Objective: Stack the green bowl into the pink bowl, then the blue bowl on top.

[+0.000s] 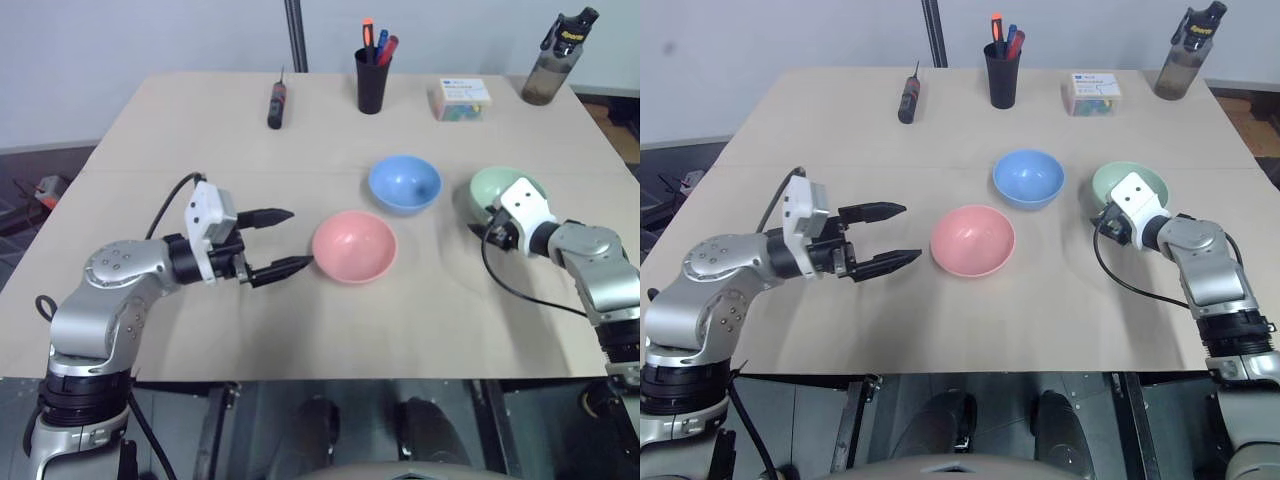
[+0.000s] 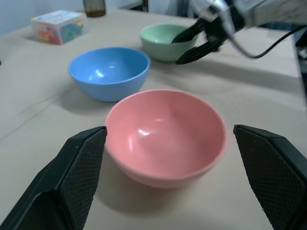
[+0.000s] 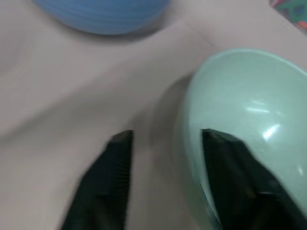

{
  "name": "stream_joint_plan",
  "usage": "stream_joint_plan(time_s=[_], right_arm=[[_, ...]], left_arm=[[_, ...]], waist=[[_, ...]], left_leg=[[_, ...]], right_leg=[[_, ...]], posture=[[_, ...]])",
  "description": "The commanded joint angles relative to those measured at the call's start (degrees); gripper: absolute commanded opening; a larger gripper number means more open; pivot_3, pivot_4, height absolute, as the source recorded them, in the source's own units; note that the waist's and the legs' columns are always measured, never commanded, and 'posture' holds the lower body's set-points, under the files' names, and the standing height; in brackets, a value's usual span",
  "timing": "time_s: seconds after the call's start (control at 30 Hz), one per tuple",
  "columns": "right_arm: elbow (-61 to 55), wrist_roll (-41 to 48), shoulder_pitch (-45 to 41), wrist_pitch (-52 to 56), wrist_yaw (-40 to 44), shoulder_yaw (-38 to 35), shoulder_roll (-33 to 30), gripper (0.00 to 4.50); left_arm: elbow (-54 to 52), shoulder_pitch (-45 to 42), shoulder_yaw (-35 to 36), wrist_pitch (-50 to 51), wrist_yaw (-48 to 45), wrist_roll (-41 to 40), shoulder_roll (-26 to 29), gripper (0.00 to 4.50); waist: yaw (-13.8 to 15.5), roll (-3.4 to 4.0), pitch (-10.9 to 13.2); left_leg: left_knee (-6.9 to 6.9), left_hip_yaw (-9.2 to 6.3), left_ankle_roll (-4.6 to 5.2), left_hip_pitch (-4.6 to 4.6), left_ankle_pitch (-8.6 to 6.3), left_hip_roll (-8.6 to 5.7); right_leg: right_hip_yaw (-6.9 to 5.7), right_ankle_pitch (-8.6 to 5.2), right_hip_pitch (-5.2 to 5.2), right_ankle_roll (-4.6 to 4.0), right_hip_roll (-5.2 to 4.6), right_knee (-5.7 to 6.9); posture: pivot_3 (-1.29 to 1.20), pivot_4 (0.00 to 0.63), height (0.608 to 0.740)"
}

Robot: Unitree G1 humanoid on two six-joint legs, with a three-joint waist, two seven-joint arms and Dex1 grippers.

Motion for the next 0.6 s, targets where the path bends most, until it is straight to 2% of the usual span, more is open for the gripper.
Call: stream_joint_plan(time_s=[0.03, 0.07, 0.1, 0.2, 0.33, 0.4, 0.5, 0.6], right_arm=[[-0.1, -0.8, -1.4, -0.7, 0.6, -0.6, -0.5, 0.82], [-0.3, -0.8, -1.4, -0.6, 0.7, -0.7, -0.5, 0.38], [-0.7, -0.9, -1.3, -0.6, 0.8, -0.8, -0.5, 0.14], [-5.8, -0.3, -0.4, -0.8, 2.0, -2.1, -2.0, 0.14], [-21.0, 9.8, 2.5, 0.4, 9.8, -4.1, -2.0, 0.14], [-26.3, 13.1, 2.9, 2.8, 11.2, -4.2, -1.6, 0.14], [-33.1, 16.5, 0.3, 6.9, 10.1, 0.5, 2.8, 0.14], [-34.4, 16.5, -1.0, 8.1, 8.9, 6.1, 8.4, 0.14]], left_arm=[[-1.9, -0.2, 2.3, -0.5, 0.0, -3.5, 0.6, 4.50], [-1.9, -0.2, 2.2, -0.7, 0.2, -3.7, 0.7, 4.50], [-1.9, -0.2, 2.1, -0.9, 0.3, -3.9, 0.8, 4.50], [-1.6, -0.9, 2.5, -2.5, 0.5, -4.8, 0.1, 4.50], [-1.2, -1.2, 3.5, -4.2, 0.5, -6.4, -0.4, 4.50], [-0.7, -1.2, 3.6, -5.1, 0.4, -6.6, -0.6, 4.50], [2.3, -1.9, 3.7, -6.6, 1.4, -5.4, -0.8, 4.50], [5.1, -2.4, 3.6, -9.1, 2.1, -3.7, -1.1, 4.50]], waist=[[0.0, 0.00, 0.0], [0.0, 0.00, 0.0], [-0.1, 0.00, 0.0], [-0.1, 0.01, 0.0], [-0.1, 0.02, 0.0], [-0.3, 0.02, 0.0], [-0.1, 0.01, 0.0], [-0.3, 0.01, 0.0]], left_leg=[[0.00, 0.00, 0.00, 0.00, 0.00, 0.00], [-0.01, -0.01, 0.00, 0.00, 0.00, 0.00], [-0.01, -0.01, 0.00, 0.00, 0.00, 0.01], [-0.02, 0.01, 0.00, 0.00, 0.00, 0.01], [-0.04, 0.01, 0.00, -0.06, 0.00, 0.03], [-0.05, 0.01, 0.00, -0.05, 0.00, 0.10], [-0.05, -0.01, 0.01, 0.00, -0.01, 0.12], [-0.03, 0.00, 0.01, 0.10, -0.01, 0.12]], right_leg=[[0.00, 0.00, 0.00, 0.00, 0.00, 0.00], [-0.01, 0.00, 0.00, 0.00, 0.00, 0.01], [-0.01, 0.00, -0.01, 0.00, 0.01, 0.01], [0.01, 0.00, -0.02, 0.00, 0.01, 0.02], [0.02, 0.00, -0.09, 0.00, 0.01, 0.01], [0.03, 0.00, -0.09, 0.00, 0.04, 0.01], [0.00, 0.00, -0.04, 0.00, 0.04, 0.01], [0.03, 0.00, -0.01, -0.01, 0.06, 0.07]], posture=[[0.00, 0.150, 0.740], [0.00, 0.150, 0.740], [0.00, 0.150, 0.740], [0.00, 0.150, 0.740], [0.00, 0.150, 0.740], [0.00, 0.150, 0.740], [0.00, 0.150, 0.740], [0.00, 0.150, 0.740]])
